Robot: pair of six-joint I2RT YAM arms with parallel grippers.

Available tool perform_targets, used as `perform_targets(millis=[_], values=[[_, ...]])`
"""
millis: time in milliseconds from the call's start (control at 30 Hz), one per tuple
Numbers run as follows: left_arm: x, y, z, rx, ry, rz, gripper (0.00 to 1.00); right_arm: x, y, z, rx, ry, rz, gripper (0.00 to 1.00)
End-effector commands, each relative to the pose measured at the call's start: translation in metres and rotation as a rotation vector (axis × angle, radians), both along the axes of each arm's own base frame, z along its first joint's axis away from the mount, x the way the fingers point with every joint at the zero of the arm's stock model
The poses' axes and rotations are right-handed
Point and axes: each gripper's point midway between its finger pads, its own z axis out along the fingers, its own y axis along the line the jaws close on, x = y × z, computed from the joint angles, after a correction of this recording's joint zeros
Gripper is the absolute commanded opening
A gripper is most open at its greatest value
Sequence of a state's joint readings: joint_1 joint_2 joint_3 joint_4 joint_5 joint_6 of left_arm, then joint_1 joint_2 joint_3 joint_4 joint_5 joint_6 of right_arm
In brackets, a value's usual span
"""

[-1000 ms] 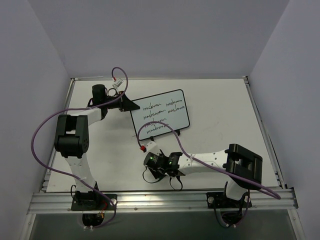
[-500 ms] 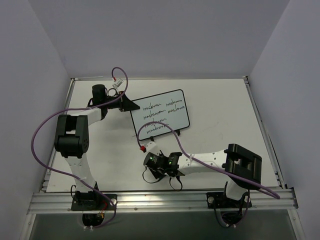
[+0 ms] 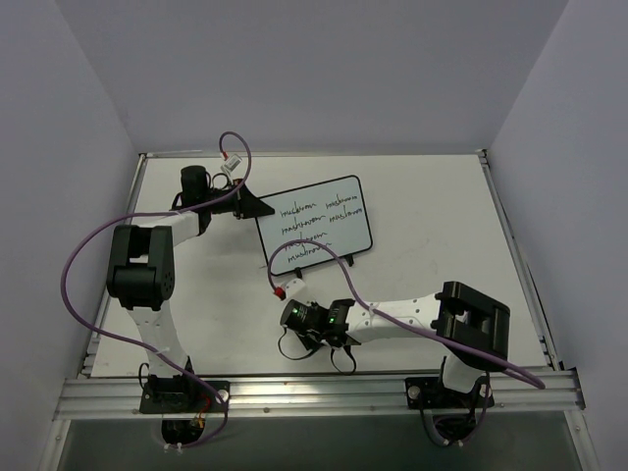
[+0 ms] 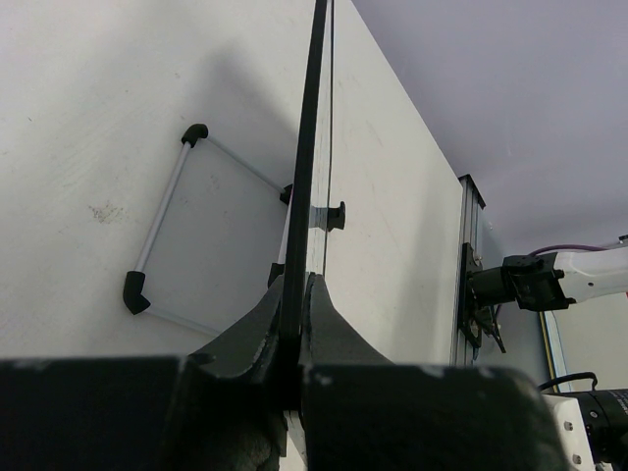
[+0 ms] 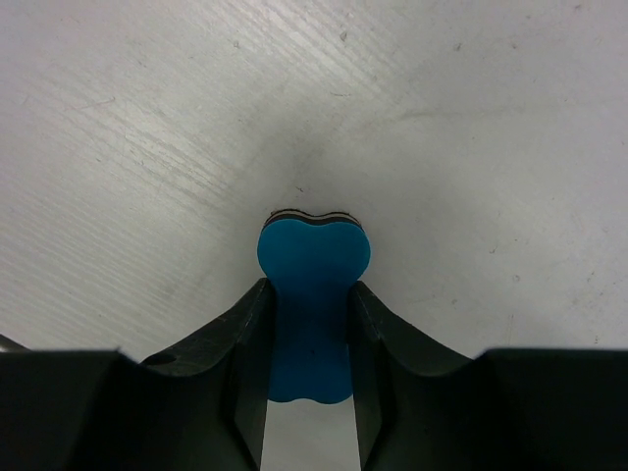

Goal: Erase the whiteboard

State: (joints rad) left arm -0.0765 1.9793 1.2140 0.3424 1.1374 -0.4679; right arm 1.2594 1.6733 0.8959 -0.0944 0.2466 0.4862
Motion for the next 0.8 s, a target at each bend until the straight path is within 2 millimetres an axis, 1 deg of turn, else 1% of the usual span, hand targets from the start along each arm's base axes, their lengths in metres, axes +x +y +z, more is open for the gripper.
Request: perform_targets(millis=[0,33,67,133,167,233,267,300,367,400,467,500,533,567,600,633,667,700,733,767], values=[[0.035,0.037,-0.052,0.169,-0.045,0.189,0.02,0.008,0.007,0.033,0.05,-0.062,-0.02,0.14],[0.035,0.036,-0.051,0.169,-0.048,0.188,0.02,0.01,0.005,0.038,0.05,-0.073,-0.027,0.13],[0.035,0.036,-0.051,0.17,-0.046,0.189,0.02,0.018,0.003,0.051,0.068,-0.109,-0.052,0.13],[0.035,0.037,-0.051,0.171,-0.046,0.19,0.02,0.03,-0.004,0.064,0.077,-0.149,-0.088,0.06],[0.036,0.037,-0.051,0.172,-0.05,0.191,0.02,0.041,-0.008,0.077,0.096,-0.179,-0.11,0.02],[0.036,0.037,-0.052,0.173,-0.046,0.191,0.02,0.061,-0.015,0.097,0.123,-0.237,-0.162,0.01],[0.036,0.037,-0.052,0.173,-0.043,0.191,0.02,0.079,-0.025,0.112,0.153,-0.269,-0.215,0.02],[0.036,0.037,-0.052,0.174,-0.046,0.192,0.02,0.09,-0.029,0.123,0.169,-0.299,-0.234,0.02],[0.035,0.037,-0.051,0.176,-0.05,0.193,0.02,0.114,-0.035,0.151,0.246,-0.362,-0.283,0.02],[0.036,0.037,-0.051,0.178,-0.053,0.196,0.02,0.134,-0.041,0.168,0.28,-0.408,-0.311,0.03],[0.035,0.036,-0.05,0.183,-0.058,0.196,0.02,0.154,-0.043,0.184,0.312,-0.455,-0.344,0.03],[0.035,0.036,-0.051,0.185,-0.06,0.198,0.02,0.17,-0.044,0.196,0.348,-0.496,-0.368,0.03],[0.035,0.036,-0.051,0.186,-0.062,0.198,0.02,0.18,-0.044,0.205,0.352,-0.527,-0.373,0.03],[0.035,0.036,-0.051,0.187,-0.062,0.199,0.02,0.191,-0.041,0.201,0.346,-0.538,-0.384,0.03],[0.035,0.036,-0.051,0.189,-0.06,0.202,0.02,0.205,-0.04,0.21,0.379,-0.567,-0.402,0.03],[0.034,0.036,-0.051,0.188,-0.065,0.201,0.02,0.214,-0.035,0.217,0.393,-0.586,-0.401,0.02],[0.034,0.036,-0.05,0.188,-0.064,0.202,0.02,0.223,-0.027,0.208,0.389,-0.579,-0.388,0.02],[0.034,0.036,-0.051,0.191,-0.065,0.206,0.02,0.232,-0.02,0.214,0.416,-0.599,-0.385,0.01],[0.034,0.036,-0.051,0.19,-0.068,0.205,0.02,0.24,-0.017,0.213,0.419,-0.607,-0.385,0.01],[0.034,0.036,-0.051,0.19,-0.066,0.205,0.02,0.249,-0.007,0.207,0.419,-0.605,-0.382,0.0]])
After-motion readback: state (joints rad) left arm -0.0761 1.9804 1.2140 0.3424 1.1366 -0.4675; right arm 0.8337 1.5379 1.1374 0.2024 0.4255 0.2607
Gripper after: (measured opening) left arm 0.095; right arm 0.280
